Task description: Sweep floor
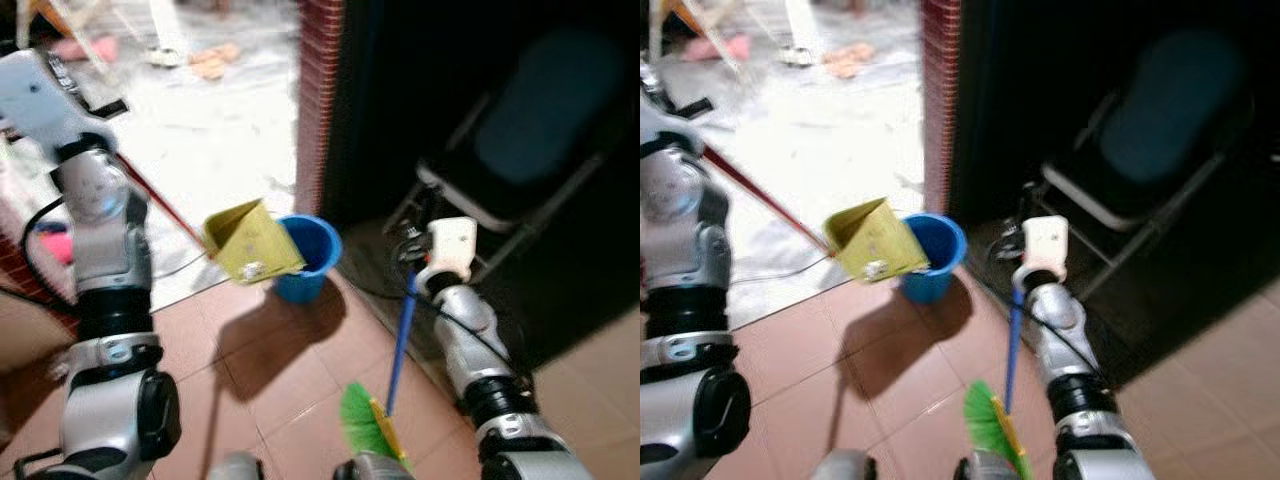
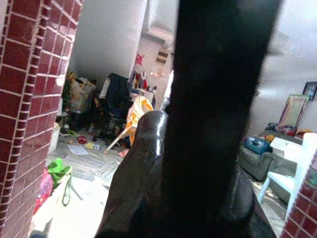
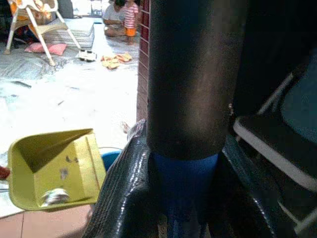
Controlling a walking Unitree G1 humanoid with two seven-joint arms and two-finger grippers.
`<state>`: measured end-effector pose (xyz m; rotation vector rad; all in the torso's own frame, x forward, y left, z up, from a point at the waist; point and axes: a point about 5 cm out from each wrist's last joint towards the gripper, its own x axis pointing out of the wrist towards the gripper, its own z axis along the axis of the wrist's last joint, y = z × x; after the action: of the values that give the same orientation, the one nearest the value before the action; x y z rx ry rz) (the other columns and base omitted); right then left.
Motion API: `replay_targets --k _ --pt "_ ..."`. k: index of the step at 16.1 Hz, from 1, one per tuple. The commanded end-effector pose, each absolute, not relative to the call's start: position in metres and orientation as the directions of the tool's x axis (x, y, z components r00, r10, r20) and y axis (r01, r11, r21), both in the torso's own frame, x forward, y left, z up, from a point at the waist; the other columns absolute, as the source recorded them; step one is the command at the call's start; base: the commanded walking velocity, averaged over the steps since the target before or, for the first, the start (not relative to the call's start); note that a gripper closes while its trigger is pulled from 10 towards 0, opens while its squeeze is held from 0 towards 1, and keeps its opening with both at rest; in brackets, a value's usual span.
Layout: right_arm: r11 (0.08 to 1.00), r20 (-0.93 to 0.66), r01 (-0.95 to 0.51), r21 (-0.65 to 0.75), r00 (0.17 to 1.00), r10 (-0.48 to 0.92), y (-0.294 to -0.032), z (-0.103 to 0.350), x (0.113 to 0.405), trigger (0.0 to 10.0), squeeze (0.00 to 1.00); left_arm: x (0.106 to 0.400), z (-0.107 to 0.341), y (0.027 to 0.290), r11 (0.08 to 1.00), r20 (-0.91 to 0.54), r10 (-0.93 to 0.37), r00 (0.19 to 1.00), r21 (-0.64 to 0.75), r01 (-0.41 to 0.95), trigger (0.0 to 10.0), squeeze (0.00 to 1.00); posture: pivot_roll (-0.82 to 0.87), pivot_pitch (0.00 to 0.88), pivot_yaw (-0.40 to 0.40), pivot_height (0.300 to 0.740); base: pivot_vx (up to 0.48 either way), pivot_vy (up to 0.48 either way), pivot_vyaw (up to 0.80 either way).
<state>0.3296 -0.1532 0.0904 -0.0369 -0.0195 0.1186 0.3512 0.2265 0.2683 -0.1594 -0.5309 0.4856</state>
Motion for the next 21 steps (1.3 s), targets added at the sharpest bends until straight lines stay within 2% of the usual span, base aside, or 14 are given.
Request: replay_targets --k 1,13,18,21 --pt "0.99 0.072 -0.138 -0.022 0.988 0.14 -0.144 0.103 0.334 10.0 0.0 0.345 0.298 0.226 0.875 0.551 0.485 0.68 -0.305 -0.377 10.0 0.0 0.0 0.021 -0.039 0.74 0.416 0.0 0.0" --pt "0.99 0.063 -0.141 -0.021 0.988 0.142 -0.143 0.101 0.334 10.0 0.0 0.347 0.293 0.22 0.89 0.543 0.457 0.705 -0.28 -0.361 10.0 0.0 0.0 0.023 -0.038 0.74 0.454 0.0 0.0" --pt "0.989 0.049 -0.145 -0.021 0.988 0.146 -0.142 0.1 0.336 10.0 0.0 0.349 0.29 0.215 0.906 0.54 0.423 0.728 -0.265 -0.329 10.0 0.0 0.0 0.019 -0.04 0.74 0.0 0.0 0.0" --pt "0.99 0.028 -0.138 -0.017 0.99 0.138 -0.143 0.098 0.337 10.0 0.0 0.35 0.289 0.214 0.908 0.537 0.419 0.732 -0.266 -0.324 10.0 0.0 0.01 0.011 -0.042 0.74 0.0 0.0 -0.8"
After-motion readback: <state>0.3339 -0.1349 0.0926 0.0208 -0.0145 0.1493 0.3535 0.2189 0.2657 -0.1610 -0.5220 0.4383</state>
